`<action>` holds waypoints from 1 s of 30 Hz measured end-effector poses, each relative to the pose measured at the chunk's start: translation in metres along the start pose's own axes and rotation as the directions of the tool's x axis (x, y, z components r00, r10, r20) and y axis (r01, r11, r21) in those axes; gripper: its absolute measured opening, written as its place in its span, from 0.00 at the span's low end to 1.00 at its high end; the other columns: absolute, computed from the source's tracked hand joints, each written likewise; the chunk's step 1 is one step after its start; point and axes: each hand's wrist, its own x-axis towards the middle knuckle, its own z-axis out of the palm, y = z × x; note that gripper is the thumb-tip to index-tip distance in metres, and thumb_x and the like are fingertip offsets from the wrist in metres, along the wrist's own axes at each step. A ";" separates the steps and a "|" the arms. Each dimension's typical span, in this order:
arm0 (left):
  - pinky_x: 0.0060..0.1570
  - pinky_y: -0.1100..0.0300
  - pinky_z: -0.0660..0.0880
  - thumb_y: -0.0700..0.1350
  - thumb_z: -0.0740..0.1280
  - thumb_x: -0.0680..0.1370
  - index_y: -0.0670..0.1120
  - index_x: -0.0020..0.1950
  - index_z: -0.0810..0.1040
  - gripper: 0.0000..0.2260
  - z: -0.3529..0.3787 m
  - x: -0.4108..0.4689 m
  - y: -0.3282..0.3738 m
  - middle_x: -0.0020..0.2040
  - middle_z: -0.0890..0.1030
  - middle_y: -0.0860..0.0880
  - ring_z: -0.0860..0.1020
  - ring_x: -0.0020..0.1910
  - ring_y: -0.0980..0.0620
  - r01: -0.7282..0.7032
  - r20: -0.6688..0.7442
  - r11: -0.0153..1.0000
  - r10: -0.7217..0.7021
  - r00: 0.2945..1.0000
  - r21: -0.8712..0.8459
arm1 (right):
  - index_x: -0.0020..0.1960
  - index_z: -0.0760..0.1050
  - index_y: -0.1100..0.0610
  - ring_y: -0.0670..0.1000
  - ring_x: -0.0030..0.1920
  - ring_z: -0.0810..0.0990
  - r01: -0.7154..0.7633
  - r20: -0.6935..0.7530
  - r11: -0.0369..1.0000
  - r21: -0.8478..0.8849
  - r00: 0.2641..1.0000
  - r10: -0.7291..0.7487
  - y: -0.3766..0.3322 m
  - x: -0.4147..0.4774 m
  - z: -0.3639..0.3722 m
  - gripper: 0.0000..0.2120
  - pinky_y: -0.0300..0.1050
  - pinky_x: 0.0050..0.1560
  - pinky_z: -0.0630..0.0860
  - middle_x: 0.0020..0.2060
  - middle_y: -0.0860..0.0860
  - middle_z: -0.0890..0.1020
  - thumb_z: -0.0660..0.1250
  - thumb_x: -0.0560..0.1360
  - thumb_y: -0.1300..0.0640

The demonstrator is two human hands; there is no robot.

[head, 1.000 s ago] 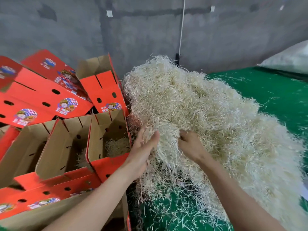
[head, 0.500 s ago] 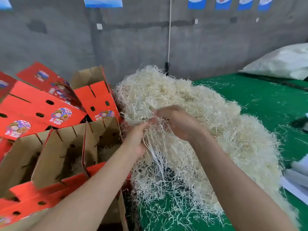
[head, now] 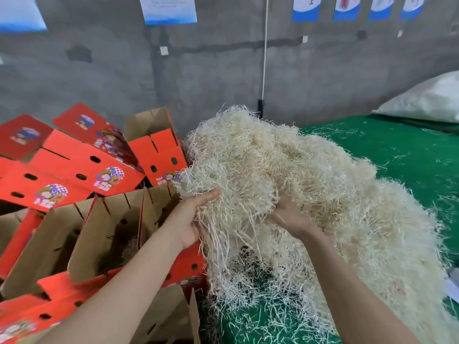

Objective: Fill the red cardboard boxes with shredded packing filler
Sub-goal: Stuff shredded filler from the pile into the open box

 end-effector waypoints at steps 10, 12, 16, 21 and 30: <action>0.42 0.52 0.80 0.55 0.71 0.66 0.56 0.72 0.60 0.37 0.008 0.001 -0.029 0.63 0.77 0.46 0.81 0.53 0.45 -0.057 0.151 0.987 0.080 0.985 -0.151 | 0.49 0.68 0.59 0.49 0.40 0.73 -0.134 -0.290 0.938 -0.320 0.956 0.038 -0.027 0.019 0.003 0.07 0.36 0.34 0.70 0.38 0.49 0.72 0.62 0.74 0.68; 0.39 0.53 0.80 0.56 0.71 0.64 0.49 0.66 0.70 0.32 0.019 -0.003 -0.032 0.56 0.81 0.44 0.82 0.49 0.44 0.003 0.245 0.999 0.010 0.969 -0.053 | 0.38 0.66 0.53 0.46 0.35 0.71 0.039 -0.122 0.931 -0.362 0.989 -0.088 -0.035 0.017 0.016 0.12 0.36 0.33 0.70 0.34 0.48 0.71 0.61 0.74 0.69; 0.27 0.56 0.76 0.47 0.72 0.61 0.43 0.40 0.82 0.12 0.033 0.001 -0.028 0.36 0.82 0.44 0.81 0.32 0.45 0.076 0.031 0.995 -0.074 0.997 -0.069 | 0.50 0.73 0.48 0.45 0.47 0.78 0.221 0.285 0.975 0.036 0.932 -0.222 -0.041 0.002 0.002 0.13 0.41 0.47 0.77 0.45 0.44 0.78 0.67 0.70 0.64; 0.24 0.55 0.77 0.41 0.71 0.61 0.43 0.48 0.80 0.16 0.029 -0.006 -0.017 0.36 0.84 0.42 0.83 0.31 0.44 -0.021 0.037 0.955 0.033 0.999 -0.296 | 0.76 0.46 0.47 0.52 0.73 0.56 0.051 0.219 0.999 0.017 0.974 -0.054 -0.009 0.014 -0.005 0.47 0.47 0.69 0.58 0.74 0.49 0.57 0.71 0.68 0.64; 0.38 0.53 0.80 0.40 0.74 0.61 0.44 0.42 0.82 0.11 0.029 -0.008 -0.008 0.40 0.83 0.46 0.82 0.38 0.46 -0.169 -0.075 0.964 0.157 0.985 -0.206 | 0.58 0.71 0.63 0.54 0.48 0.79 -0.115 -0.011 0.939 -0.324 0.993 0.118 0.076 0.015 0.037 0.14 0.52 0.56 0.76 0.53 0.59 0.78 0.64 0.75 0.57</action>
